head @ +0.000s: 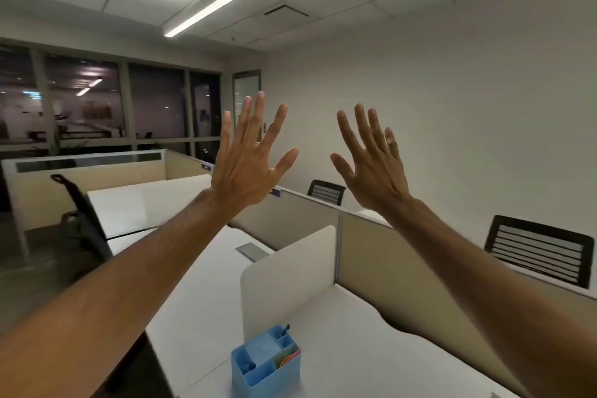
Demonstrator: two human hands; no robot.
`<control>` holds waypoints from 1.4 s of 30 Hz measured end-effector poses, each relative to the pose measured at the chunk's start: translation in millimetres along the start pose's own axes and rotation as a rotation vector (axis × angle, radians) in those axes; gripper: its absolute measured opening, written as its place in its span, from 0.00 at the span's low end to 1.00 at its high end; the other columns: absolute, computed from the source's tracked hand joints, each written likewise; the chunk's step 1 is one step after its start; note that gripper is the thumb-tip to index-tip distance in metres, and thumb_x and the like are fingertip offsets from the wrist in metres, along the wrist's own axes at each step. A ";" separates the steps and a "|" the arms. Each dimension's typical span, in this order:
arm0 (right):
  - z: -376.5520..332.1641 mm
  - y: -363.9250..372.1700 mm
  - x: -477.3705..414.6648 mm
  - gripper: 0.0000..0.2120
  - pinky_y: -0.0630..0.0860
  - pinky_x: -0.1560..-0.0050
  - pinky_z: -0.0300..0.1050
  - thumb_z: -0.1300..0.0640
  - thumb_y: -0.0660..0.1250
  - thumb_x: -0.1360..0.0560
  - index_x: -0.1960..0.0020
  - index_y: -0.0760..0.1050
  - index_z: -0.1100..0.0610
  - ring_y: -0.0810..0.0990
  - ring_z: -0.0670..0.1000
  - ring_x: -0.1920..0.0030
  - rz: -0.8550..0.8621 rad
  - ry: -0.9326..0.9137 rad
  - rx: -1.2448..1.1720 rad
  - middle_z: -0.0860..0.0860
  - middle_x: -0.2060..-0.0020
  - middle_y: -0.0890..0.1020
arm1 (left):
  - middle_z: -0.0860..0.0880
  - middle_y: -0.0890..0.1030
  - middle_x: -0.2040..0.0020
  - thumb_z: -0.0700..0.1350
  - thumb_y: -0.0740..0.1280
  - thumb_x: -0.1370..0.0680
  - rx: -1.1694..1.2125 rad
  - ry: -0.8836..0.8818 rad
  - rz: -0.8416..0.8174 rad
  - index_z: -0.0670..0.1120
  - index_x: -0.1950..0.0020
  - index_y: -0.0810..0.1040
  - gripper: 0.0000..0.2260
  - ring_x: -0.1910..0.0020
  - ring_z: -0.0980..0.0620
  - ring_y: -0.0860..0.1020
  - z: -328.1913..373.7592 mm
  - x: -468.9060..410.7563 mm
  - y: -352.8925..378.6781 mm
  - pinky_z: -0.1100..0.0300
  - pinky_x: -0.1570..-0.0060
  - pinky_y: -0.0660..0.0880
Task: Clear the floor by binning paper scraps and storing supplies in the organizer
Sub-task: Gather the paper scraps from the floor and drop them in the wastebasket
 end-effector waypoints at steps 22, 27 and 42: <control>-250.2 132.3 105.1 0.33 0.47 0.20 0.65 0.36 0.47 0.18 0.18 0.42 0.45 0.41 0.55 0.18 -0.176 -0.206 -0.492 0.51 0.18 0.44 | 0.46 0.38 0.17 0.68 0.47 0.19 -0.164 -0.375 -0.317 0.55 0.17 0.43 0.34 0.18 0.45 0.37 -133.7 264.4 -30.0 0.35 0.22 0.42; -317.1 145.8 142.8 0.33 0.43 0.21 0.57 0.39 0.52 0.17 0.18 0.42 0.45 0.42 0.53 0.18 -0.192 -0.245 -0.562 0.49 0.17 0.44 | 0.46 0.37 0.17 0.68 0.46 0.19 -0.156 -0.450 -0.366 0.56 0.17 0.41 0.34 0.18 0.45 0.37 -157.6 332.6 -55.6 0.36 0.22 0.42; -497.2 142.3 269.8 0.32 0.50 0.20 0.59 0.38 0.50 0.16 0.18 0.39 0.43 0.39 0.51 0.18 -0.485 -0.337 -0.753 0.49 0.18 0.42 | 0.44 0.40 0.17 0.66 0.50 0.18 -0.200 -0.730 -0.449 0.55 0.17 0.43 0.33 0.18 0.44 0.39 -225.3 539.0 -139.7 0.36 0.22 0.44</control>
Point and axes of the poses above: each hand's wrist, its own x-axis away from the middle knuckle, its own y-axis out of the palm, z = x × y, the point moved 9 cm from there along -x, towards the middle knuckle
